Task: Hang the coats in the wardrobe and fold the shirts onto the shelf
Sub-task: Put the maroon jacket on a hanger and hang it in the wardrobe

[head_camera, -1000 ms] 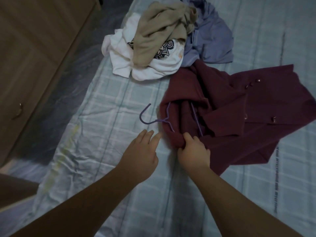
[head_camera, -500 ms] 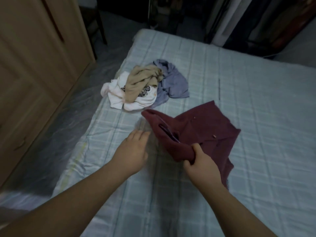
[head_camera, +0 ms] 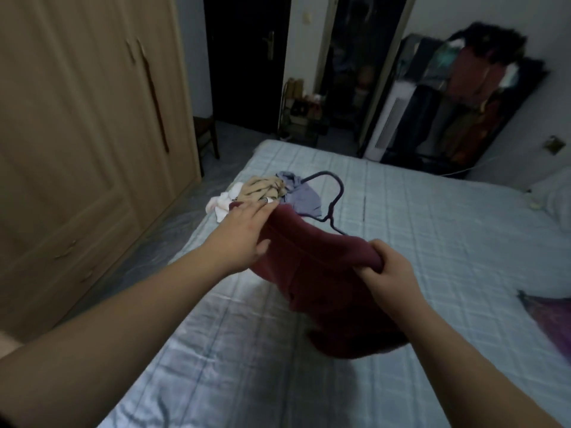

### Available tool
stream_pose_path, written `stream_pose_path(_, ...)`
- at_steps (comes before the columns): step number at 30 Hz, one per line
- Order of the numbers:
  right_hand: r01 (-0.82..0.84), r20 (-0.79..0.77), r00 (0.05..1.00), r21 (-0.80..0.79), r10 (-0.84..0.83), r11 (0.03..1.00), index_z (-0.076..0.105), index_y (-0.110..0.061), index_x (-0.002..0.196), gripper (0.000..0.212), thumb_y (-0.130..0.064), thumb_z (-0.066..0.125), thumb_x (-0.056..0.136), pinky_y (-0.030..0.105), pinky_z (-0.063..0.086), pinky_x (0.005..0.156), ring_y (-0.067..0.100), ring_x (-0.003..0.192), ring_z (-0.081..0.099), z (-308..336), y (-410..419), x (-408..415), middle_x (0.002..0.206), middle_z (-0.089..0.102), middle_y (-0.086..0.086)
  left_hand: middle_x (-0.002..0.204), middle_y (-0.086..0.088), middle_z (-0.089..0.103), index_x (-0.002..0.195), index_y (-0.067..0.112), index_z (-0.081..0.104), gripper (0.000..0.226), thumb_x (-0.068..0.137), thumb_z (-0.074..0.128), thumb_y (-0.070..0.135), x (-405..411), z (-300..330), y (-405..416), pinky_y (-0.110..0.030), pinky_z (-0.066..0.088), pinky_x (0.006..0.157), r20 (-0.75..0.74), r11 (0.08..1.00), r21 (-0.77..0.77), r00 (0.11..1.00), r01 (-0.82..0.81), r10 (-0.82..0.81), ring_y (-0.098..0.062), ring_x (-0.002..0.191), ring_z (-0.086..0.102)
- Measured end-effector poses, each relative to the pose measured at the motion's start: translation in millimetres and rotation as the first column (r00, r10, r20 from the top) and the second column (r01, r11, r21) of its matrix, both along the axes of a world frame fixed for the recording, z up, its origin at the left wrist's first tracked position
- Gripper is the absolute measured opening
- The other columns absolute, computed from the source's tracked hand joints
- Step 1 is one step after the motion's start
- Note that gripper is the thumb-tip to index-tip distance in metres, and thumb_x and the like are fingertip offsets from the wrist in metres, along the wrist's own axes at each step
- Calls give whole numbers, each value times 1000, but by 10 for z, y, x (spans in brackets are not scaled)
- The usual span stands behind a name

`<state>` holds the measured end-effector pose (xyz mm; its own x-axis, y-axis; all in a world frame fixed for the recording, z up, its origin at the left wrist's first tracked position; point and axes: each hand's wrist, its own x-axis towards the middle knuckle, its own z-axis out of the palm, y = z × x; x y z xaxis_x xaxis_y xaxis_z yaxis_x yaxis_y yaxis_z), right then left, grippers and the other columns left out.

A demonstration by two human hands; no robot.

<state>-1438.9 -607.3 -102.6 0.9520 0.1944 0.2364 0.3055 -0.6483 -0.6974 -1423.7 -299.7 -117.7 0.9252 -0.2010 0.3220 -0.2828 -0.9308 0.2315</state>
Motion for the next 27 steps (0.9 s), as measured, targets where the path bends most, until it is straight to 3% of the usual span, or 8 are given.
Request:
stream_pose_path(3,-87,35,996,94,84,992,57,-26,77,10,-34,62,79,27,43,59,7,63,55,482,-220,-334,68,59,-8,139,-6,49,143,20,38,67,84,65,36,-385,648,-223,-40,27,114,84,1000,-2,996,-2,2,-25,130,42)
stream_pose_path(7,-177,78,983,144,167,974,62,-26,82,6,-29,63,76,13,41,58,-1,64,56,1143,-346,-616,71,63,-8,133,-2,55,140,28,38,56,90,59,42,-760,1483,-348,-41,42,102,50,1000,20,999,-6,5,-23,120,52)
stream_pose_path(9,-199,122,976,146,182,969,62,-27,83,9,-32,63,75,14,43,59,-2,65,57,1439,-373,-684,71,63,-11,124,2,59,130,33,43,41,92,55,46,-930,1818,-337,-39,48,91,11,999,35,1000,-23,23,-21,111,57)
stream_pose_path(13,-202,209,961,93,179,975,60,-35,97,17,-31,67,82,34,52,74,5,82,63,1813,-344,-721,86,66,-12,107,5,65,110,35,45,22,94,50,48,-1200,2259,-233,-42,52,80,52,998,45,998,-48,46,-23,97,63)
stream_pose_path(17,-216,232,946,-65,225,974,51,-41,121,48,-21,63,80,31,47,90,6,102,57,2056,-101,-767,114,56,-12,99,4,64,102,32,44,18,94,49,48,-1535,2510,53,-39,50,72,218,984,43,963,-173,159,-27,93,63)
stream_pose_path(21,-246,283,924,-73,257,967,41,-38,142,60,-51,49,83,36,49,93,8,104,58,2254,602,-867,127,56,-12,103,-1,67,104,29,50,23,93,52,48,-2076,2681,569,-37,48,70,303,949,25,907,-315,293,-30,96,63)
stream_pose_path(24,-255,322,890,-232,322,939,46,-39,130,46,-64,38,93,35,48,81,15,99,61,2419,1396,-1089,111,61,-12,105,-3,68,105,29,53,22,92,56,47,-2572,2802,1052,-36,45,71,326,907,-31,853,-420,406,-30,99,62)
stream_pose_path(27,-308,318,872,-236,373,922,51,-33,102,39,-68,43,89,38,51,73,21,84,62,2482,2219,-1301,91,65,-7,100,-1,67,103,29,55,21,92,57,46,-3184,2879,1608,-34,42,69,342,840,-87,775,-536,531,-29,97,62)
